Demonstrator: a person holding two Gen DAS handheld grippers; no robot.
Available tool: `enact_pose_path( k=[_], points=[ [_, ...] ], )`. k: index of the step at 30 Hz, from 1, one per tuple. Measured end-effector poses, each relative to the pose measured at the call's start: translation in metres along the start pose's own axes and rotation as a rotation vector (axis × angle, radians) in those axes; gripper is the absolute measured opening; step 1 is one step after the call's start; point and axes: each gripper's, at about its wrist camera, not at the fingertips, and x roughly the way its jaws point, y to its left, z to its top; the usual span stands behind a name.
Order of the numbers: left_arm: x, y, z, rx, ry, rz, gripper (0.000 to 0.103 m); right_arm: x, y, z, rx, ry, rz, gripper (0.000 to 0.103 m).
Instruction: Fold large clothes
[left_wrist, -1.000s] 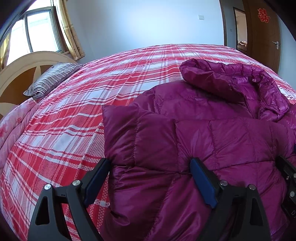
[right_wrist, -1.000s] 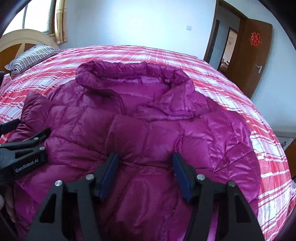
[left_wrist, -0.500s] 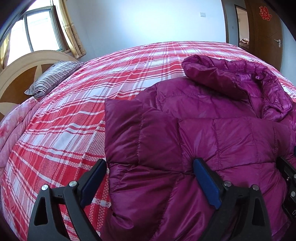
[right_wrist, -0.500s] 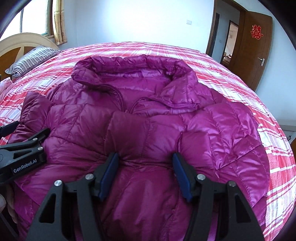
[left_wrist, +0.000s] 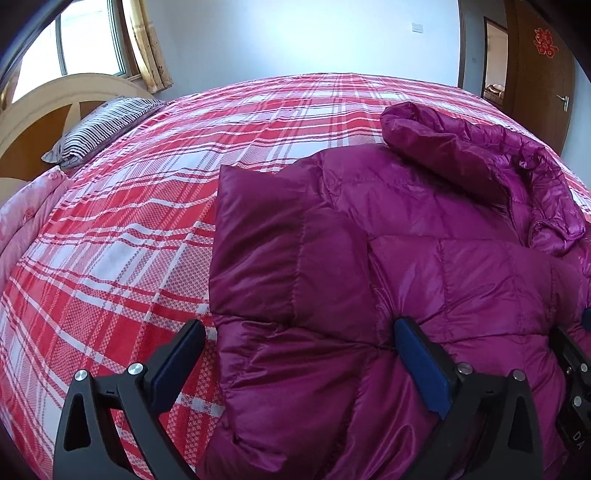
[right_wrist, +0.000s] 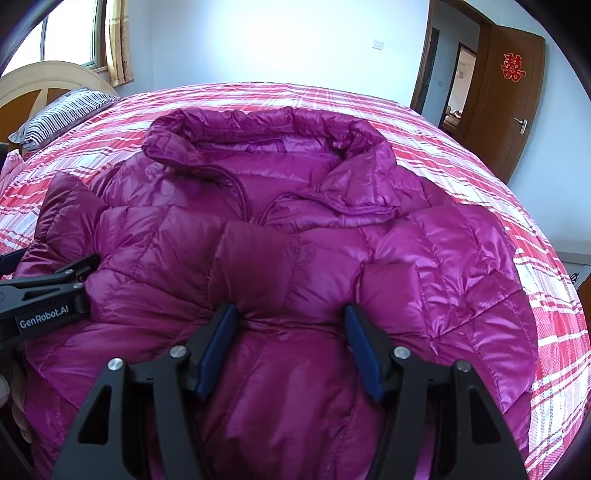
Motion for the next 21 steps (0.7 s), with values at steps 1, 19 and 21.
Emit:
enact_pose_path(
  k=[1,19,21],
  points=[
    [0.0,0.0,0.0,0.0,0.001,-0.001,0.102,0.0,-0.001,0.0,0.002,0.0,0.002,0.064],
    [0.004,0.013,0.0,-0.057,0.021,-0.071,0.102,-0.002,-0.01,-0.003,0.061,-0.005,0.072,0.065],
    [0.003,0.013,0.0,-0.06,0.018,-0.075,0.102,-0.003,-0.008,-0.003,0.055,-0.005,0.065,0.065]
  ],
)
